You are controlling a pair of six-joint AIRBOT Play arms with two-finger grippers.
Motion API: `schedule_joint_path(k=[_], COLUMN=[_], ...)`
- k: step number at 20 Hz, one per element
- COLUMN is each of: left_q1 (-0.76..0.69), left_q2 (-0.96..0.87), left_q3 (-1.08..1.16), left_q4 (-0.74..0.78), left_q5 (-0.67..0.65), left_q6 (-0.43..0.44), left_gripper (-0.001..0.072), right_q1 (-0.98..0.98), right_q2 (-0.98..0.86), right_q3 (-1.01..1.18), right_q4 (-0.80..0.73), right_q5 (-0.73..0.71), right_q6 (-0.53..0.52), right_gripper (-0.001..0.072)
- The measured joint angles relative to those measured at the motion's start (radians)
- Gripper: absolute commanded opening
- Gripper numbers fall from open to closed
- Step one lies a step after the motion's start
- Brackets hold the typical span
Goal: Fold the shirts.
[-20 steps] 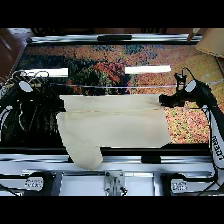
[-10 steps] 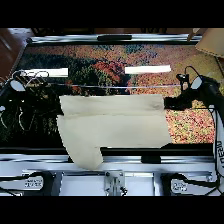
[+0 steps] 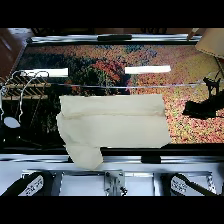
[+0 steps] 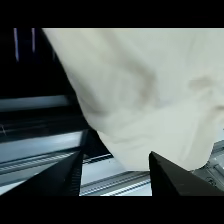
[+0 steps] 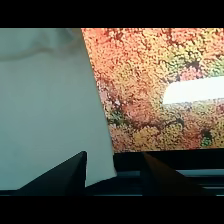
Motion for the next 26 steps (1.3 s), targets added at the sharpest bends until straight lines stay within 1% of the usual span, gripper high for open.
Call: schedule_joint_path(k=[3,6,7,8,9,10,11,12,13,18,19,23,24,25,26], left_q1=[-0.034,-0.094,-0.118,-0.138,-0.158,-0.172,-0.183,-0.19,-0.197,-0.208,-0.209,-0.209,-0.21,-0.21,-0.21], left_q2=[0.038,0.034,0.023,0.012,-0.001,-0.012,-0.021,-0.027,-0.033,-0.043,-0.043,-0.044,-0.044,-0.044,-0.045], left_q3=[-0.077,-0.113,-0.12,-0.125,-0.129,-0.132,-0.134,-0.135,-0.136,-0.138,-0.138,-0.138,-0.138,-0.138,-0.136], left_q4=[-0.026,-0.035,-0.037,-0.041,-0.048,-0.052,-0.052,-0.055,-0.06,-0.063,-0.063,-0.063,-0.063,-0.063,-0.062], left_q5=[0.057,0.119,0.14,0.158,0.172,0.185,0.198,0.204,0.208,0.213,0.214,0.217,0.217,0.218,0.218], left_q6=[0.014,0.014,0.012,0.006,0.003,-0.001,-0.002,-0.003,-0.005,-0.005,-0.005,-0.006,-0.006,-0.006,-0.006], left_gripper=[0.0493,0.0485,0.0425,0.0342,0.0241,0.0106,0.0088,0.0054,0.0032,0.0032,0.0031,0.0032,0.0032,0.0032,0.0032], right_q1=[-0.012,-0.017,-0.018,-0.019,-0.019,-0.019,-0.019,-0.021,-0.021,-0.021,-0.021,-0.019,-0.016,-0.008,0.005], right_q2=[0.009,0.013,0.013,0.013,0.013,0.014,0.014,0.014,0.014,0.014,0.014,0.014,0.014,0.016,0.014], right_q3=[-0.003,-0.025,-0.042,-0.061,-0.085,-0.111,-0.142,-0.177,-0.22,-0.413,-0.438,-0.515,-0.527,-0.537,-0.545], right_q4=[0.007,0.008,0.008,0.008,0.008,0.008,0.009,0.011,0.012,0.024,0.034,0.109,0.124,0.135,0.146], right_q5=[0.003,0.018,0.018,0.019,0.027,0.029,0.03,0.034,0.036,0.003,-0.014,-0.101,-0.116,-0.126,-0.153], right_q6=[-0.01,-0.02,-0.024,-0.026,-0.027,-0.031,-0.036,-0.047,-0.062,-0.11,-0.111,-0.113,-0.108,-0.104,-0.099], right_gripper=[0.0453,0.0454,0.0454,0.0454,0.0454,0.0458,0.0614,0.067,0.0669,0.0664,0.0624,0.0624,0.06,0.0404,0.0181])
